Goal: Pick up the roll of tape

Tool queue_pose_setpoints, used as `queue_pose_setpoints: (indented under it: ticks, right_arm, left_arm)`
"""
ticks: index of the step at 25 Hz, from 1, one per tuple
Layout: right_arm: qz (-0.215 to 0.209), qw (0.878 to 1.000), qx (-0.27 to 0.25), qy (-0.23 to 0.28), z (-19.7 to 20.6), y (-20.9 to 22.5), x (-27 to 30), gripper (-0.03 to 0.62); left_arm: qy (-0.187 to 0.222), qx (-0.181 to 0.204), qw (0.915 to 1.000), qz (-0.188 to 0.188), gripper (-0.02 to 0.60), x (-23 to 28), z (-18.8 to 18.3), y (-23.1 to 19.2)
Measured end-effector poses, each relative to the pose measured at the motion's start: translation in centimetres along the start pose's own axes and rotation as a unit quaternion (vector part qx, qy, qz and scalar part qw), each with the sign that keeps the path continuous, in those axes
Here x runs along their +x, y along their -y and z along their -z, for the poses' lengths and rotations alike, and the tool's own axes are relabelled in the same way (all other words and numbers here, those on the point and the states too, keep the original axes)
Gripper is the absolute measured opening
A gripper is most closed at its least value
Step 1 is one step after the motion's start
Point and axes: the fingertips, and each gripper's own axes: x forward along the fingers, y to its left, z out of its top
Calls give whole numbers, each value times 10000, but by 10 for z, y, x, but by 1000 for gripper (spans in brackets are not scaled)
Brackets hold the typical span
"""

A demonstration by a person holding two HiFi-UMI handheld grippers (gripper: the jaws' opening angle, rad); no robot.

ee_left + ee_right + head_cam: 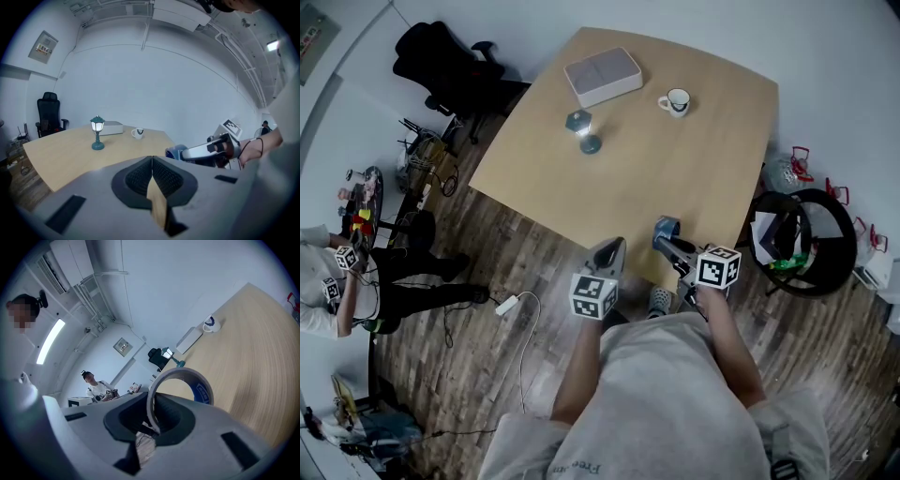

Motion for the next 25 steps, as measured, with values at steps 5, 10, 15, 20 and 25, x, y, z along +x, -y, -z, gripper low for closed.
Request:
queue_pose_setpoints:
  ticks: [5, 10, 15, 20, 25]
  right_arm:
    - [42, 10000, -34, -40, 3, 3, 0, 44]
    - [47, 9999, -85, -126, 6, 1, 1, 44]
    - [39, 9998, -108, -167, 10, 0, 1, 44]
    - [-38, 10000, -38, -74, 8, -2, 2, 44]
    - [-58, 9997, -155, -180, 13, -5, 1, 43]
  left_arm:
    - [26, -67, 10000, 0, 6, -1, 4, -2]
    - [18, -106, 9999, -14, 6, -3, 8, -1]
    - [30, -125, 9999, -45, 6, -7, 10, 0]
    - [-7, -114, 9999, -79, 6, -11, 14, -1]
    - [3, -126, 9999, -83, 6, -13, 16, 2]
